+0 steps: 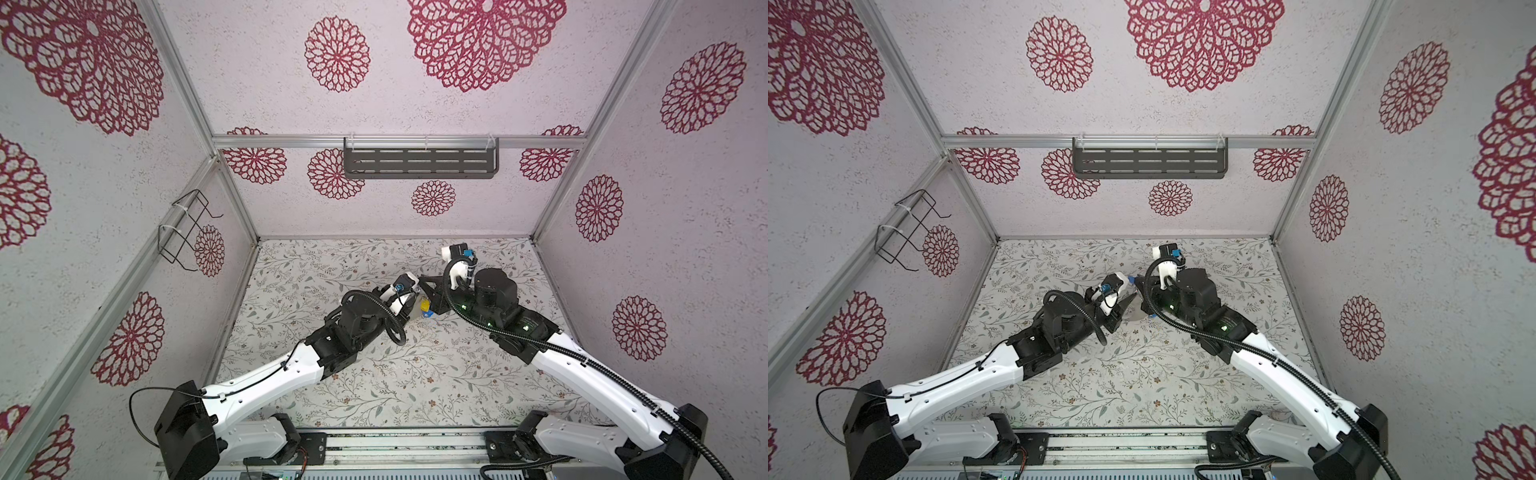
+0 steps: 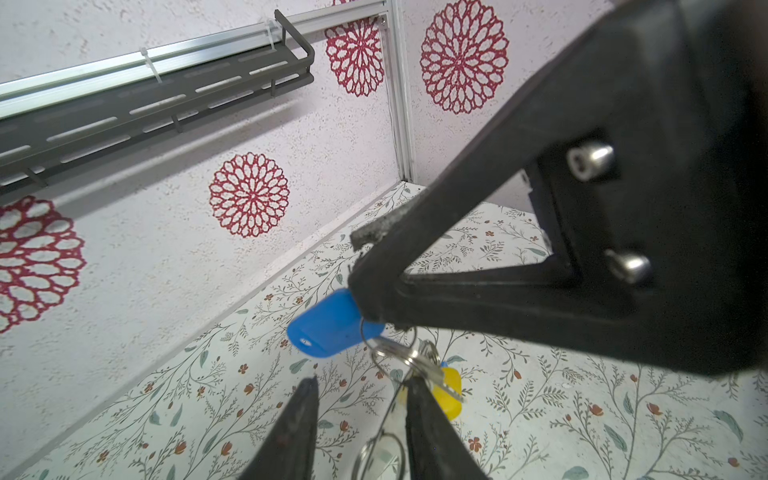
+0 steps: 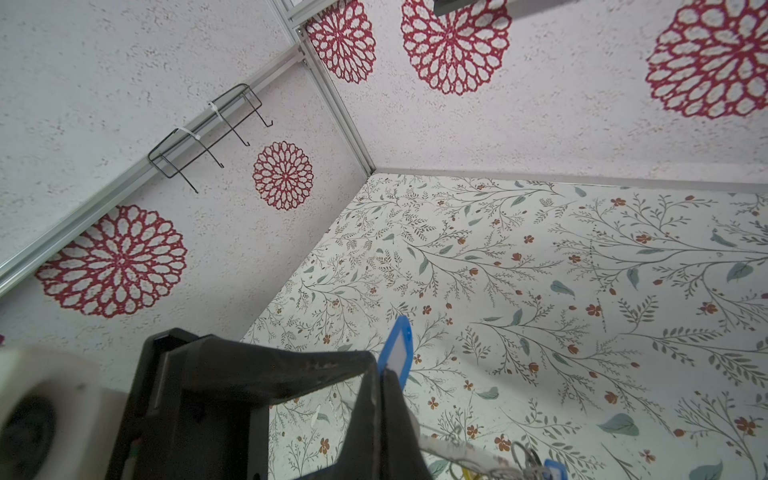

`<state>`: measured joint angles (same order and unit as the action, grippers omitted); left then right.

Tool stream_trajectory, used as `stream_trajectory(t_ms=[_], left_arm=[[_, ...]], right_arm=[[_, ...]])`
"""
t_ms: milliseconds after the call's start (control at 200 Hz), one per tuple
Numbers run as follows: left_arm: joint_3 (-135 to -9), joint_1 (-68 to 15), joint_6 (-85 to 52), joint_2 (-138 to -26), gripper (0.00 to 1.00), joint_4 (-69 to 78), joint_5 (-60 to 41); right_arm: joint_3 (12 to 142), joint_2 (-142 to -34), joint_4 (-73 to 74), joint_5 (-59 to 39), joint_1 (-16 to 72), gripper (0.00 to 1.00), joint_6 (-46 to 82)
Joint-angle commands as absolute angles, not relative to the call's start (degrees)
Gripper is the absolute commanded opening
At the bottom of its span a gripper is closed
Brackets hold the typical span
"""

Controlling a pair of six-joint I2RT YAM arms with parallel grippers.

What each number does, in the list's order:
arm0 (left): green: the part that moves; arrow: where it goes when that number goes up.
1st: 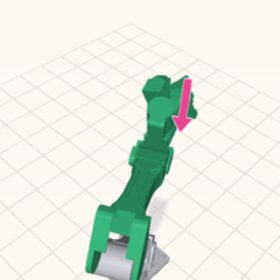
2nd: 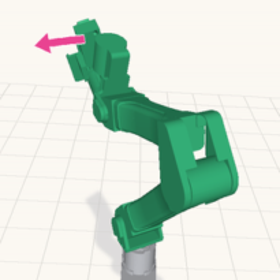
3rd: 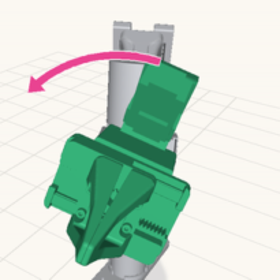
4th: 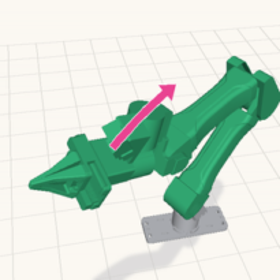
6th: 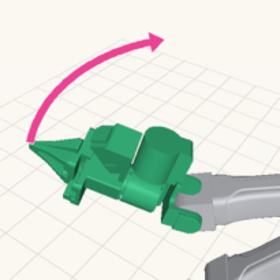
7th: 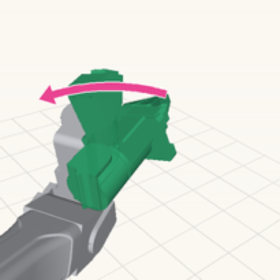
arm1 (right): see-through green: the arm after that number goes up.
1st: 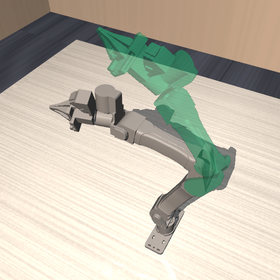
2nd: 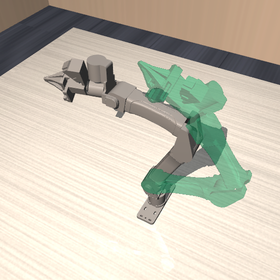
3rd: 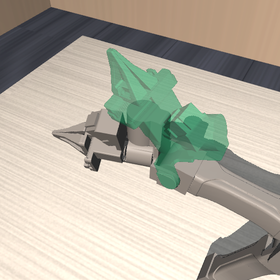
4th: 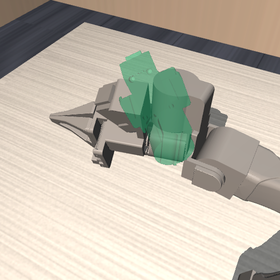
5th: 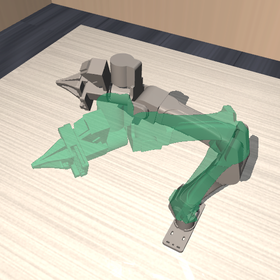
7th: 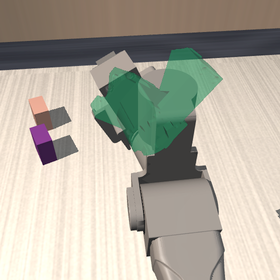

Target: Remove the keys from the keyring

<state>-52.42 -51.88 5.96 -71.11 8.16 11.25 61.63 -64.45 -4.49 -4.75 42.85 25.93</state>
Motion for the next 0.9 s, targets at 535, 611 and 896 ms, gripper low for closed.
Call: stream_trajectory(t_ms=[535, 611, 896], left_arm=[[-54.44, -52.91, 9.04, -71.75, 0.25, 7.08, 15.30], [-54.89, -52.96, 9.29, -71.89, 0.24, 6.87, 15.32], [-55.31, -52.91, 9.36, -72.24, 0.30, 6.99, 14.68]], right_arm=[[65.72, -64.00, -1.96, -5.74, 42.98, 0.00, 24.96], [65.72, -64.15, -1.84, -5.97, 43.06, 0.00, 25.05], [65.86, -64.32, -1.63, -6.51, 43.33, 0.00, 25.16]])
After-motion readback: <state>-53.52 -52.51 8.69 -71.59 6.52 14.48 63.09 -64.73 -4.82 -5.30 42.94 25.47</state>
